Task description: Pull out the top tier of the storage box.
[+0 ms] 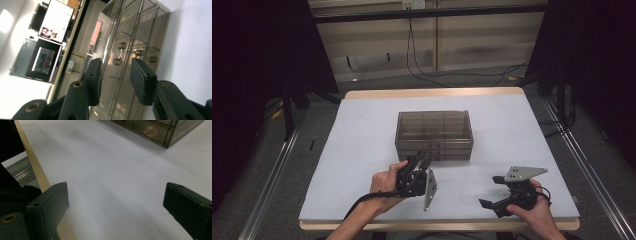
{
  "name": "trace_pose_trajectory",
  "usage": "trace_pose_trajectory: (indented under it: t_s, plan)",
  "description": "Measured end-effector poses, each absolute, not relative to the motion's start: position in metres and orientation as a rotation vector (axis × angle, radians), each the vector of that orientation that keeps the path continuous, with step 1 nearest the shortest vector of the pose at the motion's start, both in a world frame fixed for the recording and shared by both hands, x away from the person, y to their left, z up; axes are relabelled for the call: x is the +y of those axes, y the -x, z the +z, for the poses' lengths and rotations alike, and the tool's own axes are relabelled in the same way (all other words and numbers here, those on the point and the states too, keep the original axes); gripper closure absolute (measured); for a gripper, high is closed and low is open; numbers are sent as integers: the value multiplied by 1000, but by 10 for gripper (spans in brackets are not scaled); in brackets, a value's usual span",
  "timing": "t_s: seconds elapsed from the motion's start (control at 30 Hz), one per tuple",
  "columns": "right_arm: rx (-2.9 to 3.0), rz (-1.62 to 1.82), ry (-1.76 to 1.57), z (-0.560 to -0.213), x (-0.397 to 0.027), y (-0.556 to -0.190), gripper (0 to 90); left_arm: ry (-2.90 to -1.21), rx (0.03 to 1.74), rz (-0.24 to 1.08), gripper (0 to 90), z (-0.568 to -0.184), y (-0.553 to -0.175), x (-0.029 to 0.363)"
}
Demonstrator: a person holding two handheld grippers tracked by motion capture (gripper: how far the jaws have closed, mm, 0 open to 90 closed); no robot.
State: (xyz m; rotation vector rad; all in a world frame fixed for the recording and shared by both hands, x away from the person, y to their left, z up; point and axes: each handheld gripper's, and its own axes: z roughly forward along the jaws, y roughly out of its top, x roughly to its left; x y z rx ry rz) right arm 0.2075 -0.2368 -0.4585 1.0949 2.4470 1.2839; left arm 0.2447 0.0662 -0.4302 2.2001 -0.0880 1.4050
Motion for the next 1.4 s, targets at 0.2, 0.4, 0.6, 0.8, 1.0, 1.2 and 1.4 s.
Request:
trace_pose_trajectory:
  t_s: [0.2, 0.4, 0.6, 0.8, 1.0, 1.2, 1.4]
  plan:
    - [2451, 1283, -1092, -459, -237, -208, 63, -2215, -134, 1489, 639, -434, -243, 58]
    - [2455, 1283, -1090, -459, -236, -208, 61, -2217, -159, 1542, 651, -439, -245, 54]
    - [2457, 1283, -1090, -459, -236, -208, 61, -2240, -181, 1591, 698, -445, -248, 48]
    - [2458, 1283, -1089, -459, -236, -208, 61, -2238, -219, 1674, 699, -450, -252, 41]
    - [2457, 1279, -1082, -459, -236, -207, 61, -2272, -231, 1710, 689, -456, -259, 36]
    - [2456, 1279, -1083, -459, -236, -207, 62, -2291, -225, 1725, 691, -462, -261, 33]
    - [2458, 1279, -1081, -459, -236, -207, 61, -2302, -235, 1766, 697, -467, -264, 30]
